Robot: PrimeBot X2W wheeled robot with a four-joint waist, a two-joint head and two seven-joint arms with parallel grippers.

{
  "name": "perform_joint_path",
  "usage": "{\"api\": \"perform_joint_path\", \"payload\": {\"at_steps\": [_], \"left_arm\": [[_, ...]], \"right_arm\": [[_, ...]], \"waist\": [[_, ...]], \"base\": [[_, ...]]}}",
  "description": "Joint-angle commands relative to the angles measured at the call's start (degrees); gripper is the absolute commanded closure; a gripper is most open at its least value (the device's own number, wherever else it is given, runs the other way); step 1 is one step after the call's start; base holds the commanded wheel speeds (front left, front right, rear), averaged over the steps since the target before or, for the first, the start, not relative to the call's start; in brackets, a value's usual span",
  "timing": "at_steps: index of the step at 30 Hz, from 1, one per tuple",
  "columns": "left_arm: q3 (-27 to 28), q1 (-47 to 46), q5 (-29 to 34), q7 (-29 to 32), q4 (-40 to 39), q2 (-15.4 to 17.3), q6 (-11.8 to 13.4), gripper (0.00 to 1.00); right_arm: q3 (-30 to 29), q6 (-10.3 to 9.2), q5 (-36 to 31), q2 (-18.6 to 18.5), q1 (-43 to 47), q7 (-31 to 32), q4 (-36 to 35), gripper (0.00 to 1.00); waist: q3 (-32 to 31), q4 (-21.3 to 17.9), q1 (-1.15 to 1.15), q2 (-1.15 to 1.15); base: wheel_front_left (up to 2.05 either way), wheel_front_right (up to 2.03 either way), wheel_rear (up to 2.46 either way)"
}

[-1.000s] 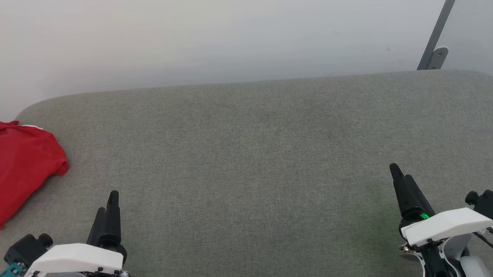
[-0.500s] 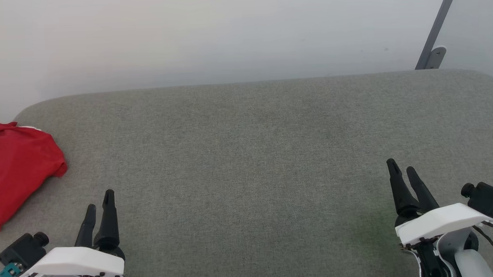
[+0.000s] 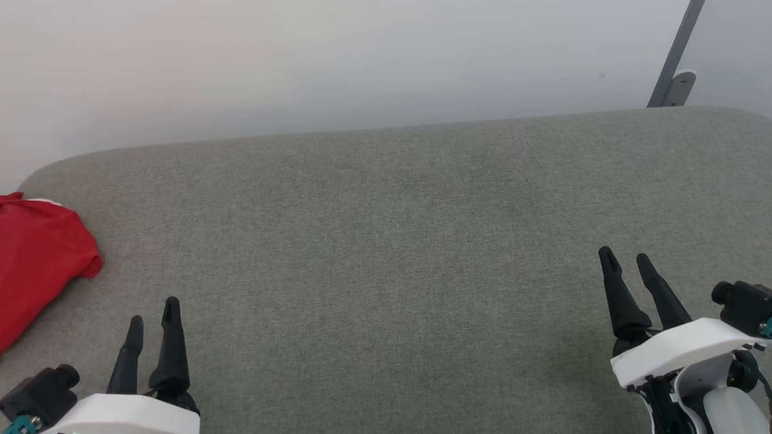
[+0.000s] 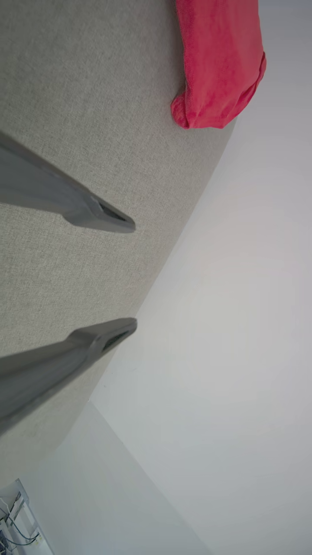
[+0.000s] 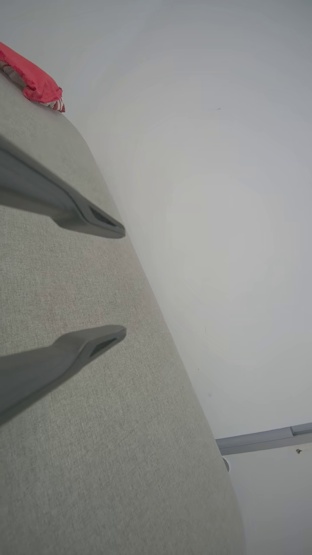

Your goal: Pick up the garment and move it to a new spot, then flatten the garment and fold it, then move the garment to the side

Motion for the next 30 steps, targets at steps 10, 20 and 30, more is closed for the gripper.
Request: {"api": "perform_joint_path", "payload": {"at_steps": [10, 20, 30], "left_arm": [[0.7, 0.7, 5.6, -2.0, -1.0, 0.1, -1.3, 0.0], [1.5, 1.3, 10.1, -3.3, -1.0, -0.2, -2.5, 0.0], [2.0, 1.7, 14.2, -4.7, -0.9, -0.3, -3.4, 0.0]], "right_arm": [[0.9, 0.04, -6.1, -0.6, -1.5, -1.7, -0.7, 0.0], [1.5, 0.04, -10.7, -1.1, -1.5, -3.0, -0.6, 0.0], [2.1, 0.04, -15.7, -1.1, -1.6, -4.6, -0.5, 0.0]], "waist": [[0.0, -0.3, 0.0, 0.0], [-0.1, -0.4, 0.0, 0.0], [-0.2, -0.6, 0.0, 0.0]], "base": [[0.0, 0.0, 0.0], [0.0, 0.0, 0.0], [0.0, 0.0, 0.0]]}}
